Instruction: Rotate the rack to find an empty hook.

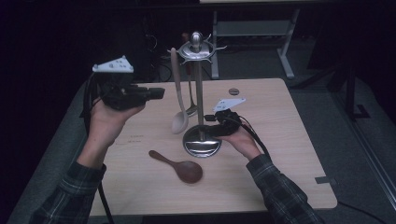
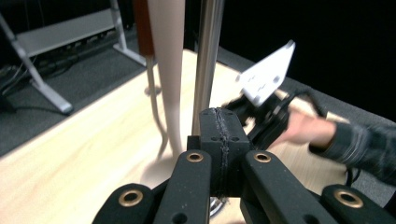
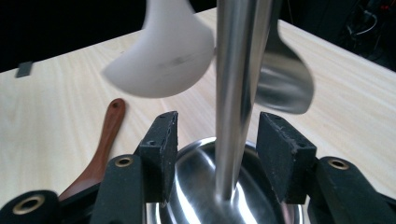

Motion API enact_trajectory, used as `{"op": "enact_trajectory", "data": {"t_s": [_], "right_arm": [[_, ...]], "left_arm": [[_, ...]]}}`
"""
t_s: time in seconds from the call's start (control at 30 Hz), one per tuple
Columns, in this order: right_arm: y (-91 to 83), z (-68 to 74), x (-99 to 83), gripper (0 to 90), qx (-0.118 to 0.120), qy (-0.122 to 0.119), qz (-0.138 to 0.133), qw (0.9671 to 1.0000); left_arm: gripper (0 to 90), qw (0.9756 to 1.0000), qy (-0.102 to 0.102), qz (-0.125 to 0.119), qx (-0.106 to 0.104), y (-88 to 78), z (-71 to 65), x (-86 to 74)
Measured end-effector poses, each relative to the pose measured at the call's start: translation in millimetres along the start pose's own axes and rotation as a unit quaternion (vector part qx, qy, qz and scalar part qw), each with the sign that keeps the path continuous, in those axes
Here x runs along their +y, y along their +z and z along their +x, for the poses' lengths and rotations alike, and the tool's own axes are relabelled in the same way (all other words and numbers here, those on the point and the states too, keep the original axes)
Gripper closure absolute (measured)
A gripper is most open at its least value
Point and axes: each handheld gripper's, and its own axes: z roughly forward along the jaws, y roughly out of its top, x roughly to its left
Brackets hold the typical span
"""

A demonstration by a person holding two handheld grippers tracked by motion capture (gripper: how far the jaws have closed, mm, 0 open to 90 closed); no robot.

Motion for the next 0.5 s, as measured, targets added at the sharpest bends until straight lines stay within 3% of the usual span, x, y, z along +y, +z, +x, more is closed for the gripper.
{"op": "enact_trajectory", "data": {"t_s": [0.13, 0.33, 0.5], "right_arm": [[-9.9, 2.4, -8.4, 53.1, 0.004, 0.004, 0.002, 1.0], [-16.3, 8.0, -19.1, 64.6, 0.015, -0.007, 0.011, 0.9998], [-15.6, 14.0, -27.9, 82.4, 0.028, -0.016, 0.019, 0.9993]], "left_arm": [[90.0, 0.9997, -0.014, 0.006, 0.018, 3.5, 1.2, -32.7], [90.0, 0.9989, -0.031, 0.019, 0.031, 8.1, 3.6, -66.9], [90.0, 0.9976, -0.04, 0.03, 0.048, 16.3, 2.3, -98.9]]}}
